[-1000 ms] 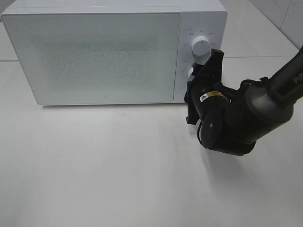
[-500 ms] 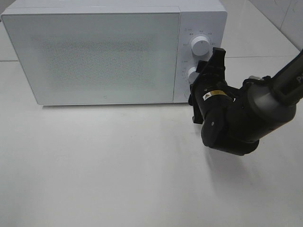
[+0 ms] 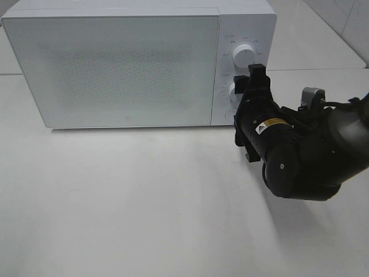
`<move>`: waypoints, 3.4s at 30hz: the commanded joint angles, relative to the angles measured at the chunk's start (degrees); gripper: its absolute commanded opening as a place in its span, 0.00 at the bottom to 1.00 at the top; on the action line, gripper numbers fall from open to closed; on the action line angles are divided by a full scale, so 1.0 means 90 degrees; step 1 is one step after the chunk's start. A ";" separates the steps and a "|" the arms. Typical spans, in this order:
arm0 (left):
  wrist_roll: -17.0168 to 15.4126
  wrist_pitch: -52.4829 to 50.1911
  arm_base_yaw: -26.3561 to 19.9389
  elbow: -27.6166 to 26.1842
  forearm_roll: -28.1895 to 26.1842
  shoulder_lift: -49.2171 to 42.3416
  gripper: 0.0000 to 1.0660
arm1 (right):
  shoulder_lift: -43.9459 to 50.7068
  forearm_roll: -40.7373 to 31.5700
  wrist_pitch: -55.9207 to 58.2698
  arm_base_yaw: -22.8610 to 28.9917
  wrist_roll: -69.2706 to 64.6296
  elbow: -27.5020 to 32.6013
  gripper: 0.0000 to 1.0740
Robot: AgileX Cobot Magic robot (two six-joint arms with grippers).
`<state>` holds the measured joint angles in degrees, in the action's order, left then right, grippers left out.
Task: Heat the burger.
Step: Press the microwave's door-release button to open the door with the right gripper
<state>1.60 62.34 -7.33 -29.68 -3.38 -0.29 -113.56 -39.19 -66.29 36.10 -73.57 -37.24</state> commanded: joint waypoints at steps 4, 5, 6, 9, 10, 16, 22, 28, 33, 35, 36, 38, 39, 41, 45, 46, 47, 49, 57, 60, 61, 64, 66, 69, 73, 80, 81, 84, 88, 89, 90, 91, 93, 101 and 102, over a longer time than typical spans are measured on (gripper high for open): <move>-0.0032 -0.0095 -0.0032 0.0000 0.0000 -0.0108 0.95 | 0.0528 0.0286 0.0458 0.0013 0.1229 0.0452 0.70; -0.0032 -0.0095 -0.0032 0.0000 0.0000 -0.0108 0.95 | 0.0783 0.0350 0.0815 0.0013 0.1783 0.0592 0.70; -0.0032 -0.0095 -0.0032 0.0000 0.0000 -0.0108 0.95 | 0.0783 0.0350 0.0815 0.0013 0.1783 0.0592 0.70; -0.0032 -0.0095 -0.0032 0.0000 0.0000 -0.0108 0.95 | 0.1203 0.0522 0.1515 -0.0006 0.2935 0.0751 0.70; -0.0032 -0.0095 -0.0032 0.0000 0.0000 -0.0108 0.95 | 0.1477 0.0560 0.1993 -0.0006 0.3692 0.0789 0.70; -0.0032 -0.0095 -0.0032 0.0000 0.0000 -0.0108 0.95 | 0.2260 0.0592 0.3489 -0.0070 0.6271 0.0789 0.70; -0.0032 -0.0095 -0.0032 0.0000 0.0000 -0.0108 0.95 | 0.2820 0.0611 0.5341 -0.0535 0.8231 0.0611 0.70; -0.0032 -0.0095 -0.0032 0.0000 0.0000 -0.0108 0.95 | 0.3170 0.1070 0.7366 -0.1146 0.9390 0.0216 0.70; -0.0032 -0.0095 -0.0032 0.0000 0.0000 -0.0108 0.95 | 0.3304 0.2050 0.8887 -0.1451 0.9301 -0.0191 0.70; -0.0032 -0.0095 -0.0032 0.0000 0.0000 -0.0108 0.95 | 0.3457 0.2763 0.9766 -0.1534 0.9027 -0.0477 0.70; -0.0032 -0.0095 -0.0032 0.0000 0.0000 -0.0108 0.95 | 0.3457 0.2763 0.9766 -0.1534 0.9027 -0.0477 0.70; -0.0032 -0.0095 -0.0032 0.0000 0.0000 -0.0108 0.95 | 0.3711 0.3374 1.0453 -0.1534 0.8690 -0.0700 0.70; -0.0032 -0.0095 -0.0032 0.0000 0.0000 -0.0108 0.95 | 0.3711 0.3374 1.0453 -0.1534 0.8690 -0.0700 0.70; -0.0032 -0.0095 -0.0032 0.0000 0.0000 -0.0108 0.95 | 0.4043 0.3661 1.1014 -0.1534 0.8454 -0.0834 0.70; -0.0032 -0.0095 -0.0032 0.0000 0.0000 -0.0108 0.95 | 0.4762 0.3756 1.1803 -0.1534 0.8435 -0.0847 0.70; -0.0032 -0.0095 -0.0032 0.0000 0.0000 -0.0108 0.95 | 0.4762 0.3756 1.1803 -0.1534 0.8435 -0.0847 0.70; -0.0032 -0.0095 -0.0032 0.0000 0.0000 -0.0108 0.95 | 0.4883 0.3756 1.1930 -0.1534 0.8435 -0.0847 0.70; -0.0032 -0.0095 -0.0032 0.0000 0.0000 -0.0108 0.95 | 0.5201 0.3756 1.2223 -0.1534 0.8435 -0.0847 0.70; -0.0032 -0.0095 -0.0032 0.0000 0.0000 -0.0108 0.95 | 0.6277 0.3839 1.3038 -0.1534 0.8429 -0.0834 0.70; -0.0032 -0.0095 -0.0032 0.0000 0.0000 -0.0108 0.95 | 0.7289 0.3973 1.3184 -0.1547 0.8410 -0.0688 0.70; -0.0032 -0.0095 -0.0032 0.0000 0.0000 -0.0108 0.95 | 0.7289 0.3973 1.3184 -0.1547 0.8410 -0.0688 0.70; -0.0032 -0.0095 -0.0032 0.0000 0.0000 -0.0108 0.95 | 0.8053 0.3922 1.3229 -0.1655 0.8372 -0.0484 0.70; -0.0032 -0.0095 -0.0032 0.0000 0.0000 -0.0108 0.95 | 0.8741 0.3909 1.3445 -0.1999 0.8251 -0.0306 0.70; -0.0032 -0.0095 -0.0032 0.0000 0.0000 -0.0108 0.95 | 0.9333 0.3953 1.3611 -0.2438 0.8238 -0.0108 0.70; -0.0032 -0.0095 -0.0032 0.0000 0.0000 -0.0108 0.95 | 0.9982 0.3973 1.3649 -0.2706 0.8238 0.0121 0.70; -0.0032 -0.0095 -0.0032 0.0000 0.0000 -0.0108 0.95 | 1.1504 0.4100 1.3649 -0.2744 0.8238 0.0745 0.70; -0.0032 -0.0095 -0.0032 0.0000 0.0000 -0.0108 0.95 | 1.1682 0.4144 1.3649 -0.2744 0.8238 0.0809 0.70; -0.0032 -0.0095 -0.0032 0.0000 0.0000 -0.0108 0.95 | 1.2077 0.4354 1.3694 -0.2744 0.8174 0.0949 0.70; -0.0032 -0.0095 -0.0032 0.0000 0.0000 -0.0108 0.95 | 1.2427 0.4450 1.3694 -0.2744 0.8047 0.0942 0.70; -0.0032 -0.0095 -0.0032 0.0000 0.0000 -0.0108 0.95 | 1.2611 0.4450 1.3694 -0.2744 0.8047 0.0942 0.70; -0.0032 -0.0095 -0.0032 0.0000 0.0000 -0.0108 0.95 | 1.2732 0.4450 1.3694 -0.2744 0.8047 0.0942 0.70; -0.0032 -0.0095 -0.0032 0.0000 0.0000 -0.0108 0.95 | 1.2732 0.4450 1.3694 -0.2744 0.8047 0.0942 0.70; -0.0032 -0.0095 -0.0032 0.0000 0.0000 -0.0108 0.95 | 1.2841 0.4456 1.3694 -0.2744 0.8060 0.0942 0.70; -0.0032 -0.0095 -0.0032 0.0000 0.0006 -0.0076 0.95 | 1.2841 0.4444 1.3694 -0.2744 0.8079 0.0942 0.70; -0.0032 -0.0095 -0.0032 0.0000 0.0006 -0.0064 0.95 | 1.2841 0.4444 1.3694 -0.2744 0.8079 0.0942 0.70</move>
<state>1.60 62.34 -7.33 -29.68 -3.38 -0.29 0.23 0.40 56.89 11.92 -0.74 -28.93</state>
